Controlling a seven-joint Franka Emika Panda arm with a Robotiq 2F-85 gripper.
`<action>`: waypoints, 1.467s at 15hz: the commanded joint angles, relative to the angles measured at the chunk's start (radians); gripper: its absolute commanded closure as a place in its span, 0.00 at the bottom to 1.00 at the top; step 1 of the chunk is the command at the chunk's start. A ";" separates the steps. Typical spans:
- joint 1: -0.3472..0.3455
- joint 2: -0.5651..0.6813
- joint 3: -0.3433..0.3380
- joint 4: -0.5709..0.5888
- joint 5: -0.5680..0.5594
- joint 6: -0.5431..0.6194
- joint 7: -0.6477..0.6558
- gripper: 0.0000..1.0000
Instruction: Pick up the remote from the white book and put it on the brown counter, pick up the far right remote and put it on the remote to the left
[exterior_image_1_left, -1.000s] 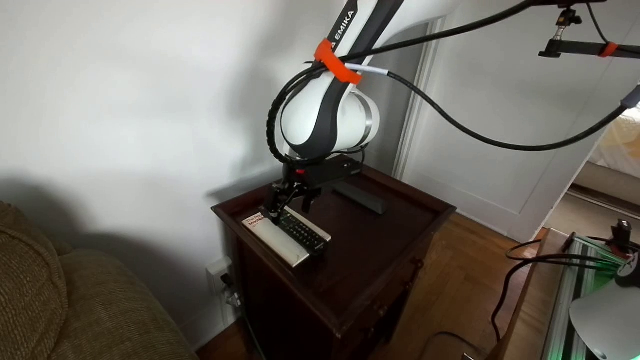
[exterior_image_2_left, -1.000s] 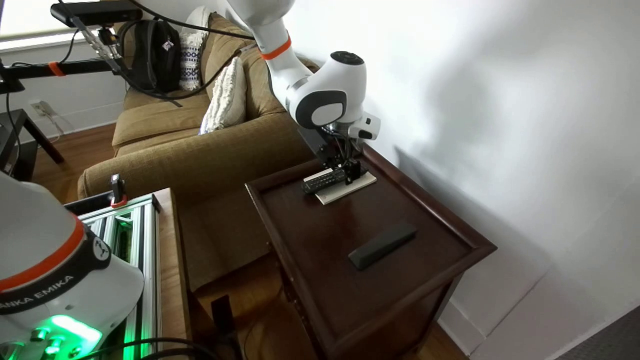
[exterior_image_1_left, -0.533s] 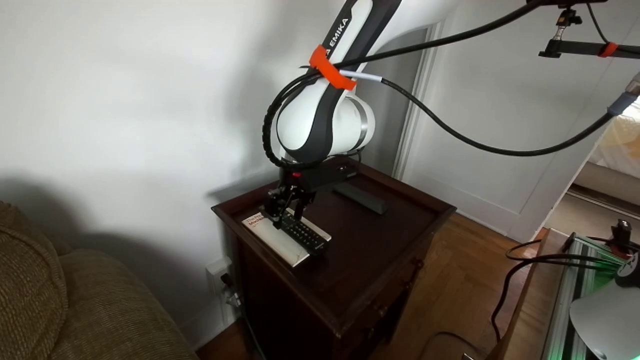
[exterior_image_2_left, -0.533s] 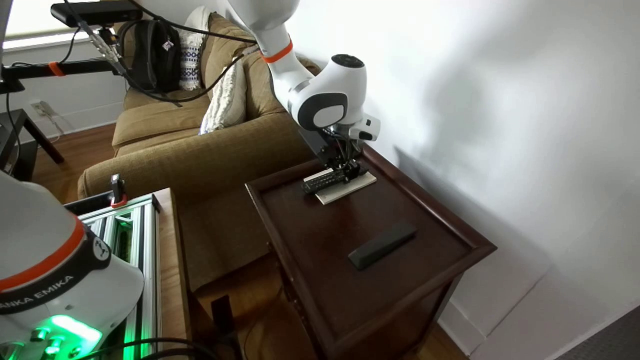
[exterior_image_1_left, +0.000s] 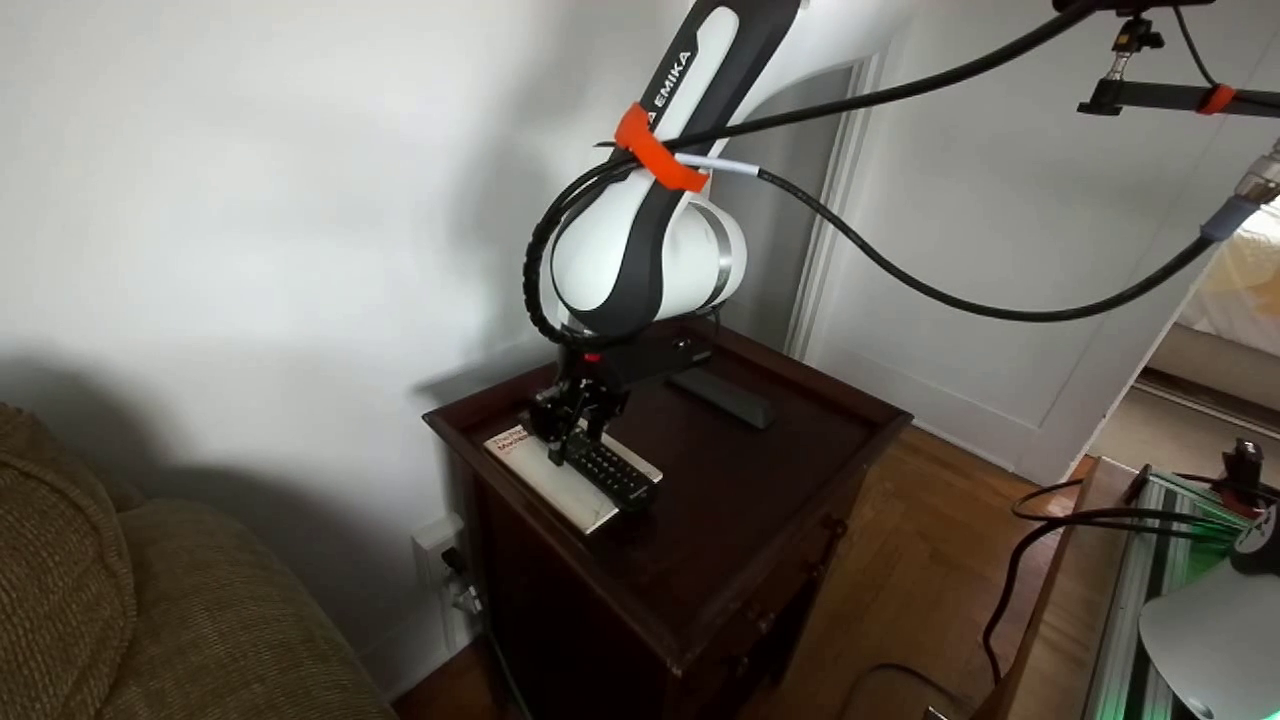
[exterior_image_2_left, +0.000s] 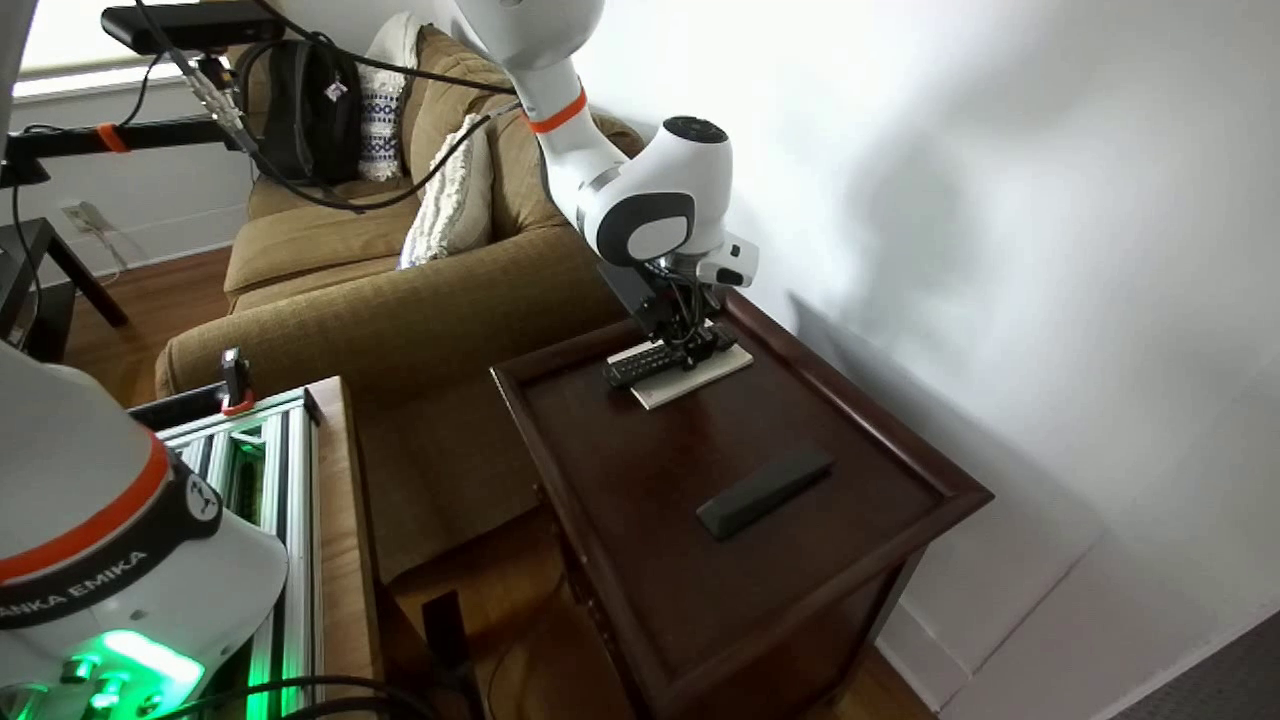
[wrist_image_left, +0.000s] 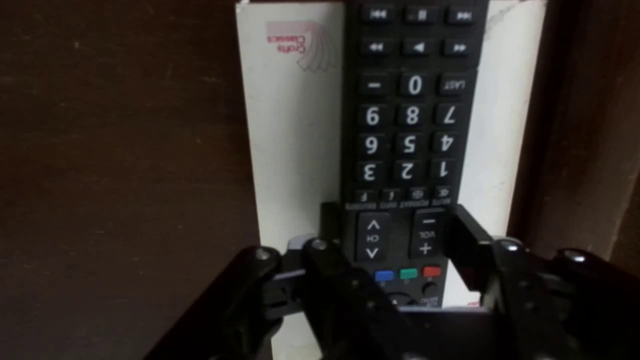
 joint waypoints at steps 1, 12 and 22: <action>0.005 0.001 -0.014 0.012 -0.032 -0.032 0.022 0.70; -0.116 -0.123 0.016 -0.103 -0.007 0.027 -0.051 0.70; -0.246 -0.099 0.039 -0.155 0.005 0.045 -0.153 0.70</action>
